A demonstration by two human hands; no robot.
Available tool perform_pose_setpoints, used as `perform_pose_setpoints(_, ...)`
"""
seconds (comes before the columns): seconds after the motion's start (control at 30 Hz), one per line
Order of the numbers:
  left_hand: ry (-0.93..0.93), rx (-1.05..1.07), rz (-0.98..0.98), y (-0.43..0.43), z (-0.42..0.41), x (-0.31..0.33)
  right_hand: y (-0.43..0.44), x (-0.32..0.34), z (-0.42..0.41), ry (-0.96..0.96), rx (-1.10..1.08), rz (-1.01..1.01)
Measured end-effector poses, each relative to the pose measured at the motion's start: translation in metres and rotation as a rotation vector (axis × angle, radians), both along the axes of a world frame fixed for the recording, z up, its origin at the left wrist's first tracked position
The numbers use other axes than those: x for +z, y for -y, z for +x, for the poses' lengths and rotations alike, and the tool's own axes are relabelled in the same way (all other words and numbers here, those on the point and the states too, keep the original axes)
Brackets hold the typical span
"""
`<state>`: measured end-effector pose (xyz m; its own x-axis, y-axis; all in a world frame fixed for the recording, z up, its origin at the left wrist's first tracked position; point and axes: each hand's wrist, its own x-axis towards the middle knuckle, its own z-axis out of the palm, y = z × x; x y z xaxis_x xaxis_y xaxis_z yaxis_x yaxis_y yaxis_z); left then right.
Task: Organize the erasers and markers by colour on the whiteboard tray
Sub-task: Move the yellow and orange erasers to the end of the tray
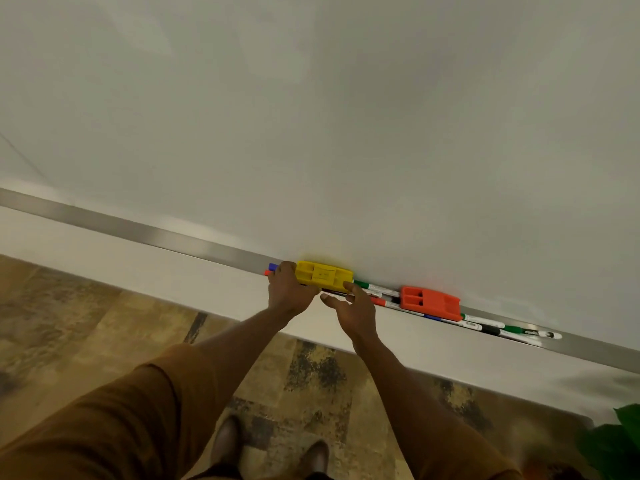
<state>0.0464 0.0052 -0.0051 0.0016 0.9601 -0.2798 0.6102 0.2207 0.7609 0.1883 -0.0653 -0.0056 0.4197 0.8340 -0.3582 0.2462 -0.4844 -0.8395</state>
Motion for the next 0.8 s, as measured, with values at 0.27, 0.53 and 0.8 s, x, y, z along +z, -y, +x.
perform_pose_setpoints(0.27, 0.072, 0.121, 0.017, 0.014, -0.005, 0.006, 0.018, -0.003, -0.002, -0.011, 0.007, 0.061)
perform_pose_setpoints(0.53, 0.087, 0.271, 0.089, 0.027, -0.047, 0.015, 0.028, 0.000, -0.043, 0.022, 0.103, 0.177)
perform_pose_setpoints(0.8, 0.066, 0.398, 0.108, 0.006, -0.134, 0.010, 0.004, 0.000, -0.126, 0.038, 0.301, 0.248)
